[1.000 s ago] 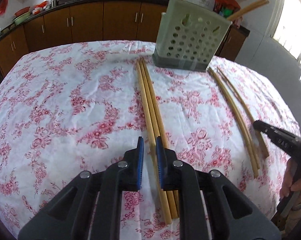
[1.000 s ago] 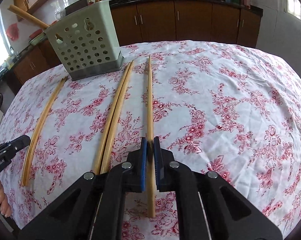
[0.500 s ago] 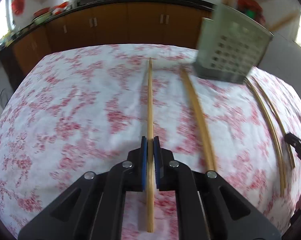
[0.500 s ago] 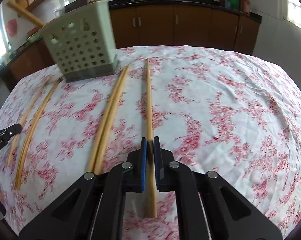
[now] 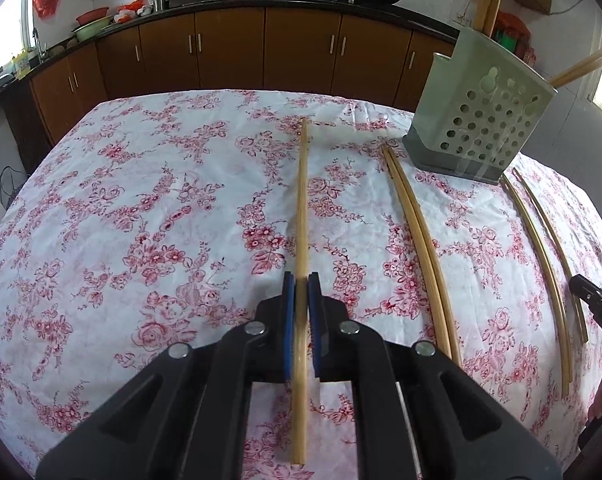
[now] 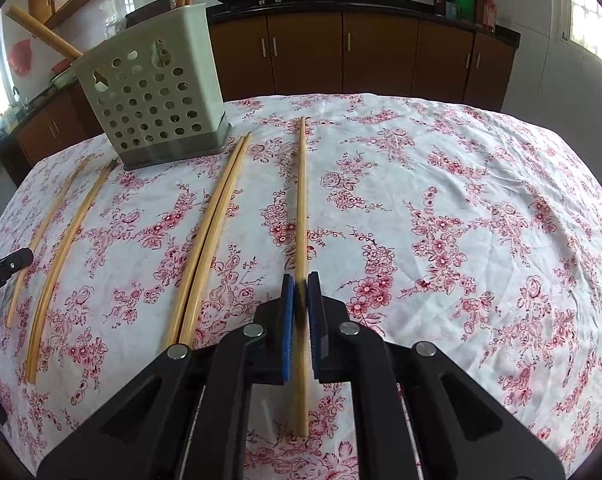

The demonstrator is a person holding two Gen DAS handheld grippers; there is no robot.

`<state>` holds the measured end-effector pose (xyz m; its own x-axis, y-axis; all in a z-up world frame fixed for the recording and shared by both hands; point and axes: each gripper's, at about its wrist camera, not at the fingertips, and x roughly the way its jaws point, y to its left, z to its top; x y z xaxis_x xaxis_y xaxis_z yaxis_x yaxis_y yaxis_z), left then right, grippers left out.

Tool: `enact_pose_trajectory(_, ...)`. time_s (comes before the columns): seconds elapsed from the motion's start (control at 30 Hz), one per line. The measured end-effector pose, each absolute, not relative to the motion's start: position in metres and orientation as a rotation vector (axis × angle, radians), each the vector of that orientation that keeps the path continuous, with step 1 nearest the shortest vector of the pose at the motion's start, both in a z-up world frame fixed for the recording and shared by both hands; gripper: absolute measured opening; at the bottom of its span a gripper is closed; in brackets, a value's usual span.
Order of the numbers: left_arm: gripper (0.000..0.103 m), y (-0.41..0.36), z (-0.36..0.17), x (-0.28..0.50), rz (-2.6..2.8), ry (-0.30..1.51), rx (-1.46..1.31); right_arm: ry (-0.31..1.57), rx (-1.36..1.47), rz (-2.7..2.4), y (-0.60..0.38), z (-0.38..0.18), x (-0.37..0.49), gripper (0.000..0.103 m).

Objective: Organize utensils

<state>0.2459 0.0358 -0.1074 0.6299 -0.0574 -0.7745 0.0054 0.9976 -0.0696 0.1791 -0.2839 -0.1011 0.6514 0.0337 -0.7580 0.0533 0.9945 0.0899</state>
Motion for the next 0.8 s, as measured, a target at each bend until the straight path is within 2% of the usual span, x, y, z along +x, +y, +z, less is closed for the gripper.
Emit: enact_pose_trajectory(0.8, 0.010, 0.0371, -0.1078, 0.2447, -0.040, 0.888, -0.078, 0.861, 0.104, -0.012, -0.2835, -0.1015, 0.1766, 0.008)
